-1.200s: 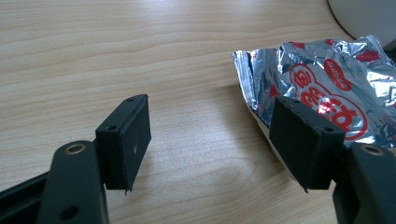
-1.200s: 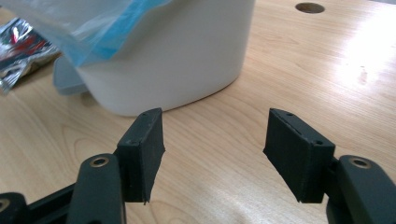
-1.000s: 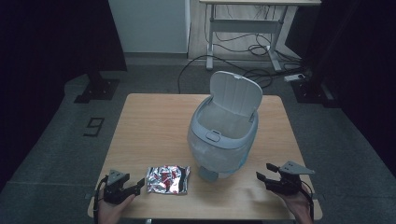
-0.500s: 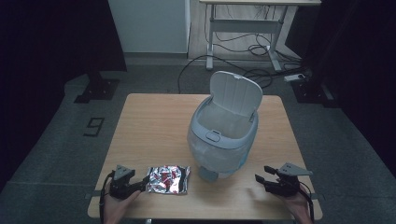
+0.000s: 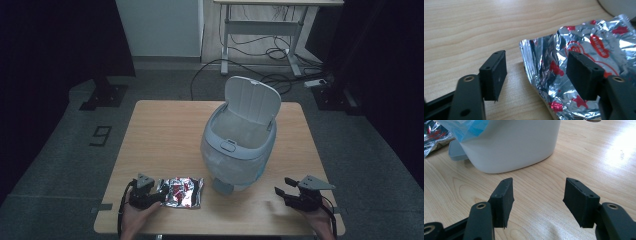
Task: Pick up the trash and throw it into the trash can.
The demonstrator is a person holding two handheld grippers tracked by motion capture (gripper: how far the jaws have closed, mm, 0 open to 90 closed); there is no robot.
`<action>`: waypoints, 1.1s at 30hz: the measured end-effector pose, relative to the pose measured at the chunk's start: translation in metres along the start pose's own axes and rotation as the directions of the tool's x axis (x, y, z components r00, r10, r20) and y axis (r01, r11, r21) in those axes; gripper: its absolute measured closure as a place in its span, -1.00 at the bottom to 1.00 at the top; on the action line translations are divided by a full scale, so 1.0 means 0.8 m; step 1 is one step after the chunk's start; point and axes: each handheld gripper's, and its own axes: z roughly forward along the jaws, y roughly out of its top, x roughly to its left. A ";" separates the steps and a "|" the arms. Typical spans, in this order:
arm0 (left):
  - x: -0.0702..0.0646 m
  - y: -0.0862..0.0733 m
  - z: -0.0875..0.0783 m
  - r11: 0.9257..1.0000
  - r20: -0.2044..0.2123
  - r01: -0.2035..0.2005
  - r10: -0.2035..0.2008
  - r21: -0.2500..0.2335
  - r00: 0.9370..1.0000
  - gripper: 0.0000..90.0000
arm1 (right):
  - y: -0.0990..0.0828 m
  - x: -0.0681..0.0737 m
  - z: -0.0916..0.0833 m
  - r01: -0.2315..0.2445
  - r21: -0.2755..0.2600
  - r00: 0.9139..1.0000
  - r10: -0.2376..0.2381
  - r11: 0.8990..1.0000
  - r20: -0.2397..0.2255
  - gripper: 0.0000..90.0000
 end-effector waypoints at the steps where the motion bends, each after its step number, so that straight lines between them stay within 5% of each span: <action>1: -0.001 -0.001 0.001 1.000 -0.001 -0.006 0.006 0.005 1.000 -0.19 | 0.000 0.000 0.000 0.001 0.000 1.000 -0.001 1.000 0.001 -0.11; 13: -0.012 -0.008 0.006 0.995 -0.047 -0.095 0.095 0.006 0.994 0.31 | 0.001 -0.002 -0.003 0.003 0.002 0.999 -0.003 1.000 0.037 -0.11; 24: -0.014 -0.007 0.005 0.993 -0.065 -0.115 0.115 0.006 0.991 0.67 | -0.001 -0.002 -0.001 0.000 0.012 0.999 -0.001 1.000 0.048 -0.08; 33: -0.016 -0.006 0.003 0.993 -0.055 -0.119 0.119 0.002 0.991 0.78 | -0.001 -0.002 0.000 0.006 0.024 0.998 -0.007 1.000 0.058 -0.06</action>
